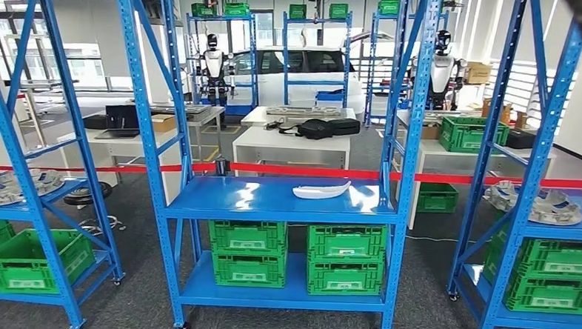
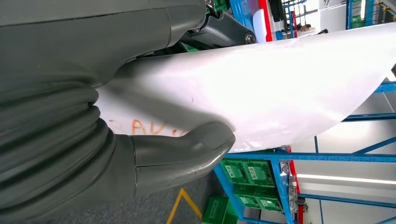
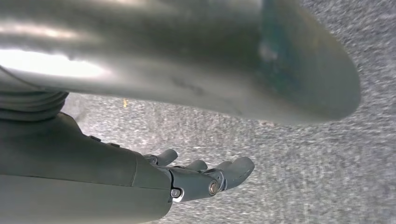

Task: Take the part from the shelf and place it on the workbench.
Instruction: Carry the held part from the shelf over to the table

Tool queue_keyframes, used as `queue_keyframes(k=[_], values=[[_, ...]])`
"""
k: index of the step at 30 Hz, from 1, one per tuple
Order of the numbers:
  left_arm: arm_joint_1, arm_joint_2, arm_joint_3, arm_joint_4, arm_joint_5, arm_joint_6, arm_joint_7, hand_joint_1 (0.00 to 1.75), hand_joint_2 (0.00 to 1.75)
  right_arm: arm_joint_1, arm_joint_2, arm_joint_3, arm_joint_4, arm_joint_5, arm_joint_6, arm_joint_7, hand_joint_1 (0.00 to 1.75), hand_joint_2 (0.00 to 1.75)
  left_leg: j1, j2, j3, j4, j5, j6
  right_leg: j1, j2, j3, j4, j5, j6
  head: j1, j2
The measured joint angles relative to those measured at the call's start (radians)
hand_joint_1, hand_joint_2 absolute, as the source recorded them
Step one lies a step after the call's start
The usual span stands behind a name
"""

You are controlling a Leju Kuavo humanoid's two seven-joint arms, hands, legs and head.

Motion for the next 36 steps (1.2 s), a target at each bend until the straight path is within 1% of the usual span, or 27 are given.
queue_keyframes(k=[1,2,3,4,6,7,9,10,12,14,15,16,17,18,19,21,22,23,25,26,28,30,31,32,33,34,36], values=[[-0.001,-0.001,0.003,-0.003,0.0,-0.012,0.005,1.75,1.75,0.0,0.001,0.0,0.0,-0.01,-0.008,0.009,0.0,0.0,0.003,0.003,-0.01,0.031,-0.007,-0.003,0.0,-0.012,-0.003,0.001,0.001,0.0,0.0,0.0],[-0.004,-0.002,0.004,-0.003,0.0,-0.023,0.009,1.75,1.75,0.0,0.003,-0.002,0.0,-0.02,-0.015,0.018,0.0,0.0,0.006,0.006,0.0,0.025,0.003,-0.006,-0.001,-0.024,-0.005,0.002,0.002,0.001,0.0,0.0],[-0.009,-0.004,0.005,-0.003,0.0,-0.031,0.012,1.75,1.75,0.0,0.005,-0.004,0.0,-0.027,-0.019,0.024,0.0,0.0,0.008,0.013,0.03,-0.023,0.029,-0.006,-0.001,-0.035,-0.007,0.004,0.003,0.003,0.0,0.0],[-0.016,-0.006,0.005,-0.003,0.0,-0.037,0.014,1.75,1.75,-0.001,0.008,-0.007,0.0,-0.034,-0.024,0.03,0.0,0.0,0.009,0.031,0.074,-0.095,0.057,-0.006,-0.001,-0.046,-0.007,0.005,0.005,0.005,0.0,0.0],[-0.034,-0.011,0.005,-0.003,0.0,-0.045,0.016,1.75,1.75,-0.001,0.013,-0.012,0.0,-0.042,-0.029,0.038,0.0,0.0,0.004,0.071,0.139,-0.214,0.089,0.006,0.002,-0.065,-0.007,0.006,0.007,0.014,0.0,0.0],[-0.041,-0.013,0.005,-0.002,0.0,-0.047,0.017,1.75,1.75,-0.001,0.015,-0.014,0.0,-0.046,-0.029,0.043,0.0,0.0,0.0,0.083,0.15,-0.24,0.093,0.014,0.004,-0.073,-0.006,0.006,0.009,0.021,0.0,0.0],[-0.049,-0.018,0.004,0.0,-0.001,-0.049,0.017,1.75,1.75,-0.004,0.02,-0.018,0.0,-0.056,-0.027,0.056,0.0,0.0,-0.005,0.07,0.142,-0.246,0.098,0.032,0.003,-0.089,-0.003,0.001,0.013,0.035,0.001,0.0],[-0.051,-0.023,0.003,0.0,-0.002,-0.05,0.018,1.75,1.75,-0.005,0.022,-0.022,0.0,-0.062,-0.026,0.063,0.0,0.0,-0.005,0.059,0.142,-0.25,0.103,0.04,0.001,-0.087,-0.002,0.002,0.012,0.042,0.001,0.0],[-0.056,-0.041,-0.002,-0.008,-0.002,-0.048,0.019,1.75,1.75,-0.004,0.026,-0.031,0.0,-0.071,-0.025,0.067,0.0,0.0,-0.001,0.037,0.141,-0.257,0.116,0.056,-0.003,-0.041,-0.017,0.044,-0.023,0.051,0.002,0.0],[-0.06,-0.064,-0.009,-0.019,0.001,-0.044,0.021,1.75,1.75,0.002,0.029,-0.038,0.0,-0.072,-0.025,0.069,0.0,0.0,-0.001,0.015,0.133,-0.258,0.126,0.067,-0.003,0.017,-0.067,0.159,-0.093,0.053,0.003,0.0],[-0.059,-0.073,-0.014,-0.023,0.001,-0.041,0.023,1.75,1.75,0.005,0.029,-0.04,0.0,-0.072,-0.025,0.07,0.0,0.0,-0.003,0.003,0.128,-0.257,0.129,0.07,-0.001,0.029,-0.098,0.23,-0.125,0.052,0.004,0.0],[-0.058,-0.079,-0.018,-0.025,0.001,-0.04,0.025,1.75,1.75,0.006,0.029,-0.041,0.0,-0.072,-0.024,0.07,0.0,0.0,-0.005,-0.009,0.124,-0.255,0.131,0.072,0.001,0.033,-0.12,0.279,-0.141,0.051,0.004,0.0],[-0.056,-0.085,-0.021,-0.028,0.001,-0.037,0.026,1.75,1.75,0.007,0.029,-0.042,0.0,-0.069,-0.023,0.069,0.0,0.0,-0.007,-0.023,0.119,-0.252,0.134,0.072,0.003,0.035,-0.129,0.301,-0.141,0.049,0.005,0.0],[-0.055,-0.09,-0.024,-0.032,-0.002,-0.03,0.027,1.75,1.75,0.007,0.029,-0.042,0.0,-0.063,-0.02,0.064,0.0,0.0,-0.008,-0.037,0.115,-0.248,0.135,0.071,0.004,0.037,-0.115,0.274,-0.119,0.046,0.005,0.0],[-0.054,-0.095,-0.027,-0.04,-0.007,-0.016,0.029,1.75,1.75,0.007,0.029,-0.042,0.0,-0.053,-0.016,0.054,0.0,0.0,-0.008,-0.05,0.112,-0.243,0.136,0.069,0.004,0.043,-0.083,0.212,-0.085,0.043,0.005,0.0],[-0.049,-0.108,-0.036,-0.068,-0.017,0.037,0.033,1.75,1.75,0.007,0.027,-0.039,0.0,-0.03,-0.005,0.02,0.0,0.0,-0.008,-0.073,0.102,-0.23,0.135,0.062,0.002,0.078,-0.015,0.075,-0.036,0.039,0.006,0.0],[-0.046,-0.112,-0.041,-0.087,-0.02,0.067,0.036,1.75,1.75,0.007,0.026,-0.036,0.0,-0.019,0.0,-0.001,0.0,0.0,-0.009,-0.084,0.097,-0.226,0.135,0.057,0.002,0.091,0.003,0.036,-0.026,0.037,0.005,0.0],[-0.042,-0.116,-0.047,-0.106,-0.02,0.094,0.039,1.75,1.75,0.007,0.023,-0.033,0.0,-0.01,0.005,-0.018,0.0,0.0,-0.01,-0.092,0.092,-0.223,0.136,0.051,0.002,0.098,0.008,0.022,-0.025,0.034,0.005,0.0],[-0.028,-0.12,-0.058,-0.148,-0.021,0.144,0.047,1.75,1.75,0.005,0.017,-0.022,-0.001,0.017,0.016,-0.058,0.0,0.0,-0.01,-0.11,0.083,-0.226,0.142,0.038,0.004,0.077,0.007,0.021,-0.02,0.022,0.004,0.0],[-0.018,-0.12,-0.061,-0.169,-0.022,0.168,0.051,1.75,1.75,0.003,0.013,-0.014,-0.002,0.032,0.021,-0.077,0.0,0.0,-0.011,-0.104,0.08,-0.224,0.141,0.033,0.003,0.067,0.007,0.019,-0.017,0.015,0.004,0.0],[0.002,-0.12,-0.066,-0.21,-0.023,0.204,0.058,1.75,1.75,0.001,0.004,0.009,-0.004,0.06,0.028,-0.115,0.0,0.0,-0.011,-0.062,0.058,-0.181,0.11,0.023,0.0,0.044,0.007,0.014,-0.011,0.003,0.002,0.0],[0.023,-0.119,-0.07,-0.242,-0.02,0.22,0.057,1.75,1.75,0.005,-0.008,0.034,-0.007,0.084,0.03,-0.154,0.0,0.0,-0.008,-0.014,0.008,-0.067,0.043,0.012,0.002,0.019,0.005,0.013,-0.011,-0.003,0.0,0.0],[0.041,-0.117,-0.072,-0.256,-0.017,0.225,0.052,1.75,1.75,0.007,-0.014,0.046,-0.007,0.097,0.032,-0.171,0.0,0.0,-0.005,-0.005,-0.017,-0.007,0.016,0.008,0.003,0.005,0.004,0.013,-0.012,-0.005,0.0,0.0],[0.062,-0.113,-0.072,-0.267,-0.012,0.23,0.042,1.75,1.75,0.009,-0.021,0.06,-0.008,0.113,0.036,-0.184,0.0,0.0,-0.003,-0.001,-0.031,0.031,0.003,0.005,0.003,-0.009,0.003,0.013,-0.012,-0.005,0.0,0.0],[0.082,-0.108,-0.071,-0.272,-0.008,0.234,0.028,1.75,1.75,0.009,-0.027,0.073,-0.008,0.127,0.042,-0.184,0.0,0.0,-0.001,0.002,-0.026,0.032,0.01,0.004,0.004,-0.021,0.003,0.013,-0.012,-0.005,0.0,0.0],[0.096,-0.102,-0.07,-0.274,-0.004,0.237,0.012,1.75,1.75,0.009,-0.032,0.085,-0.007,0.139,0.048,-0.175,0.0,0.0,-0.001,0.007,-0.003,-0.004,0.032,0.006,0.004,-0.035,0.003,0.013,-0.013,-0.005,0.0,0.0],[0.104,-0.095,-0.063,-0.273,0.002,0.239,-0.011,1.75,1.75,0.009,-0.041,0.105,-0.007,0.146,0.059,-0.142,0.0,0.0,-0.007,0.049,0.075,-0.142,0.084,0.018,0.007,-0.064,0.006,0.014,-0.015,-0.002,-0.001,0.0]])
